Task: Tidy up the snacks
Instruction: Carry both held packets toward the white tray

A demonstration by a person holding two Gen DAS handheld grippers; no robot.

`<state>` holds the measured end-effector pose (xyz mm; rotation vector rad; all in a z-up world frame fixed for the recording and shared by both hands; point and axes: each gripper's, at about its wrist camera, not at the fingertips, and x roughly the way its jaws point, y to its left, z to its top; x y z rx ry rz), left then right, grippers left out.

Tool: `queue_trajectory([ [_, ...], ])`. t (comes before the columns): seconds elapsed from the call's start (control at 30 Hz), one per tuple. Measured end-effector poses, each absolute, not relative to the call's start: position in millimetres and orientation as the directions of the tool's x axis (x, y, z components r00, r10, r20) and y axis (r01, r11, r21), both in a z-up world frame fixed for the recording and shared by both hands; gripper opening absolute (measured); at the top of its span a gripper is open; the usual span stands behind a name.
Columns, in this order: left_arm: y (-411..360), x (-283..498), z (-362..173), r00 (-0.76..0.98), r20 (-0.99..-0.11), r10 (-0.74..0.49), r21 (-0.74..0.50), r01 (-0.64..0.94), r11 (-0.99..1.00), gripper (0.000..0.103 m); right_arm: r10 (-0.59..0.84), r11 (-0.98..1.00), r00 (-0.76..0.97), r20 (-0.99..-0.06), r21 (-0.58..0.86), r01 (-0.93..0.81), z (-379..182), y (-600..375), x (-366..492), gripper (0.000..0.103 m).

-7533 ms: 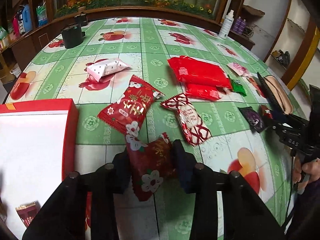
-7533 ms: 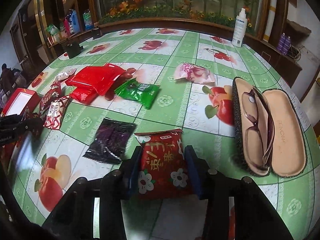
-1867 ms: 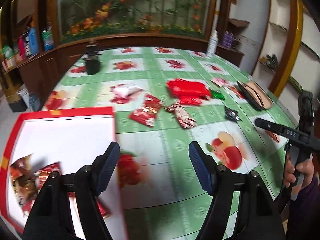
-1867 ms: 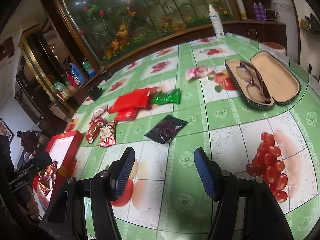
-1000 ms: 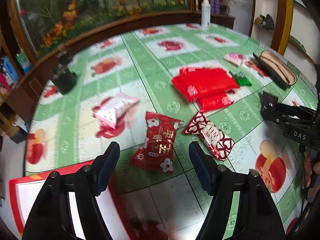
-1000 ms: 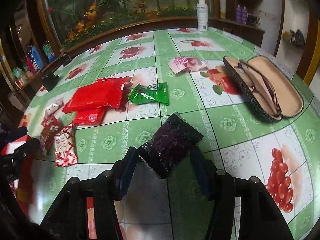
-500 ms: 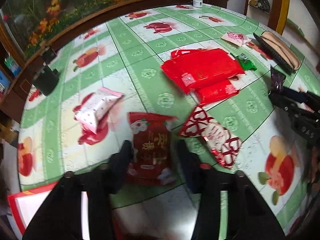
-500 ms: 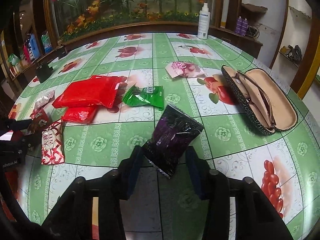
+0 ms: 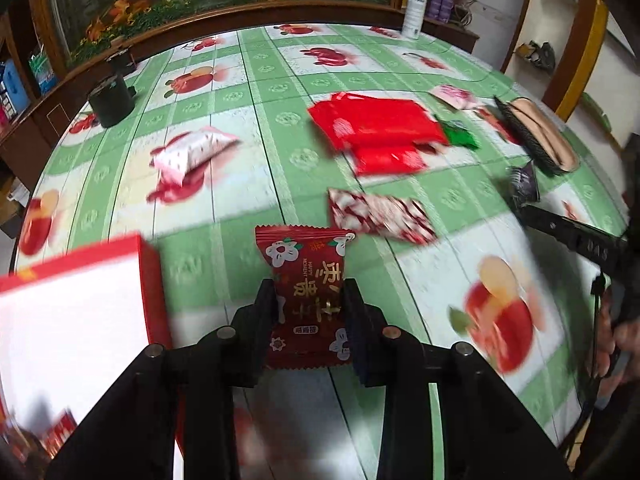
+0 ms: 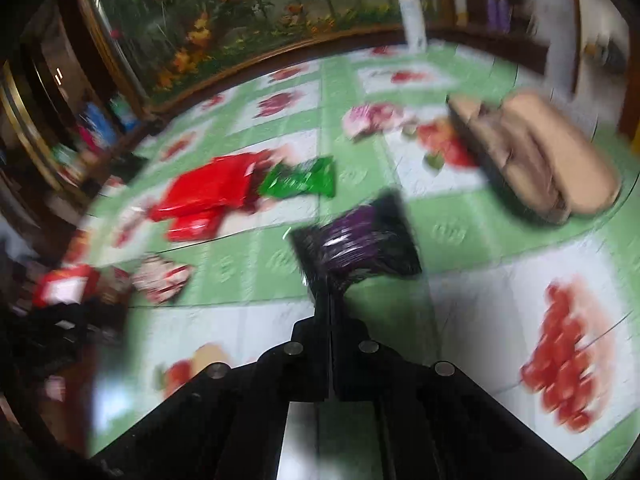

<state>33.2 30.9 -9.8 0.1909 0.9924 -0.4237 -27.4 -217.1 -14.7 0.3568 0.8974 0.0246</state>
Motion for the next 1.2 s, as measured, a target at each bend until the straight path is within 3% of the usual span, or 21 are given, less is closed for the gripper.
queue_trajectory([
  [0.2, 40.8, -7.8, 0.9, 0.494, -0.812, -0.310, -0.082, 0.430, 0.899, 0.030, 0.269, 0.881, 0.637, -0.722, 0.452, 0.139, -15.1, -247.3, -53.8, 0.000],
  [0.4, 45.5, -34.1, 4.2, 0.484, -0.806, -0.339, -0.112, 0.438, 0.892, 0.030, 0.254, 0.900, 0.673, -0.694, 0.424, 0.097, 4.6, -249.4, -59.1, 0.007],
  [0.43, 46.4, -36.7, 4.4, 0.481, -0.807, -0.342, -0.116, 0.438, 0.892, 0.030, 0.249, 0.910, 0.677, -0.692, 0.407, 0.081, 8.0, -248.0, -54.6, 0.014],
  [0.47, 47.7, -40.0, 4.1, 0.479, -0.807, -0.344, -0.119, 0.439, 0.891, 0.030, 0.228, 0.928, 0.682, -0.695, 0.368, 0.064, 11.5, -246.4, -49.4, 0.036],
  [0.5, 48.6, -44.2, 4.4, 0.478, -0.807, -0.346, -0.121, 0.439, 0.890, 0.030, 0.211, 0.943, 0.684, -0.698, 0.329, 0.045, 14.3, -243.3, -43.9, 0.051],
  [0.53, 49.4, -48.3, 5.1, 0.480, -0.806, -0.345, -0.119, 0.440, 0.890, 0.030, 0.204, 0.959, 0.680, -0.704, 0.285, 0.008, 16.0, -239.4, -36.8, 0.075],
  [0.57, 50.2, -51.6, 5.3, 0.481, -0.806, -0.346, -0.120, 0.440, 0.890, 0.030, 0.190, 0.971, 0.678, -0.710, 0.237, -0.025, 16.7, -235.8, -30.9, 0.081],
  [0.67, 53.7, -59.7, 7.8, 0.479, -0.800, -0.361, -0.139, 0.437, 0.889, 0.030, 0.158, 0.987, 0.662, -0.733, 0.102, -0.123, 14.4, -220.9, -15.1, 0.080],
  [0.8, 59.8, -64.9, 11.4, 0.484, -0.786, -0.385, -0.171, 0.428, 0.887, 0.030, 0.146, 0.979, 0.569, -0.809, 0.034, -0.203, -5.6, -209.1, 7.8, 0.076],
  [0.9, 63.0, -66.8, 12.5, 0.488, -0.783, -0.386, -0.176, 0.421, 0.890, 0.030, 0.112, 0.979, 0.566, -0.816, -0.006, -0.202, -11.5, -209.6, 12.3, 0.047],
  [1.1, 69.7, -68.9, 15.3, 0.513, -0.769, -0.381, -0.174, 0.406, 0.897, 0.030, 0.072, 0.993, 0.575, -0.815, 0.005, -0.117, -12.1, -212.8, 0.9, 0.036],
  [1.2, 72.1, -72.0, 14.9, 0.525, -0.764, -0.374, -0.167, 0.399, 0.902, 0.030, 0.108, 0.994, 0.579, -0.808, 0.095, -0.053, -6.3, -215.6, -12.9, 0.032],
])
